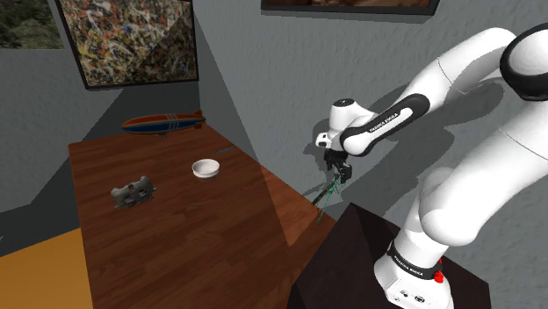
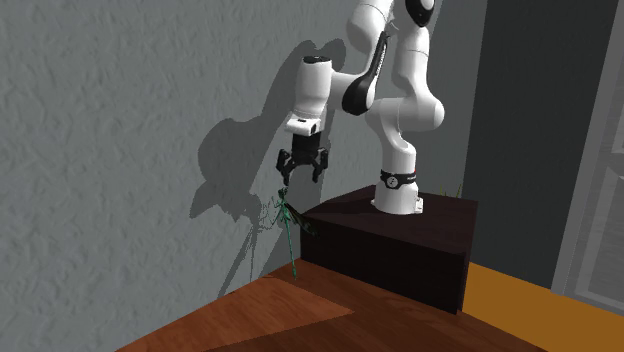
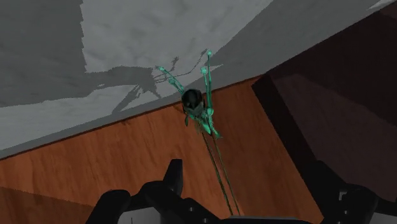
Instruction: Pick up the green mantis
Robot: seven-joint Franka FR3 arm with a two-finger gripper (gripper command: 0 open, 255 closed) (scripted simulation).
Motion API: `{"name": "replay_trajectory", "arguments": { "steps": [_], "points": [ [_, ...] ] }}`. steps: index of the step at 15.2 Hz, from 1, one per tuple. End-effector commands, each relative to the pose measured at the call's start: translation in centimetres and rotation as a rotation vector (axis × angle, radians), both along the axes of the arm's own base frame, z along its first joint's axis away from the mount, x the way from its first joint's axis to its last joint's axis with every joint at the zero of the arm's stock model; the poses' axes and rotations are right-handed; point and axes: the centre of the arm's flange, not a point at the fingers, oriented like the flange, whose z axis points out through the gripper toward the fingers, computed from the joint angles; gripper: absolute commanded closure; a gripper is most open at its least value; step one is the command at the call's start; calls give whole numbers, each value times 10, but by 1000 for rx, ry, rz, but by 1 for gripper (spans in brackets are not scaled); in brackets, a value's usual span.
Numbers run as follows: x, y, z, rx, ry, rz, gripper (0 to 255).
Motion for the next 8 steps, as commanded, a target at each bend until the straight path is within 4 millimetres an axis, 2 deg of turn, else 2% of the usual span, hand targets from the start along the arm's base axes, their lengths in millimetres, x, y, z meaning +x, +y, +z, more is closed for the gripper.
{"name": "replay_trajectory", "arguments": {
  "steps": [1,4,8],
  "points": [
    [8,-13,-23,-10,11,63,0],
    [18,-27,-52,-22,28,140,0],
    [18,-27,-73,-22,28,140,0]
  ]
}}
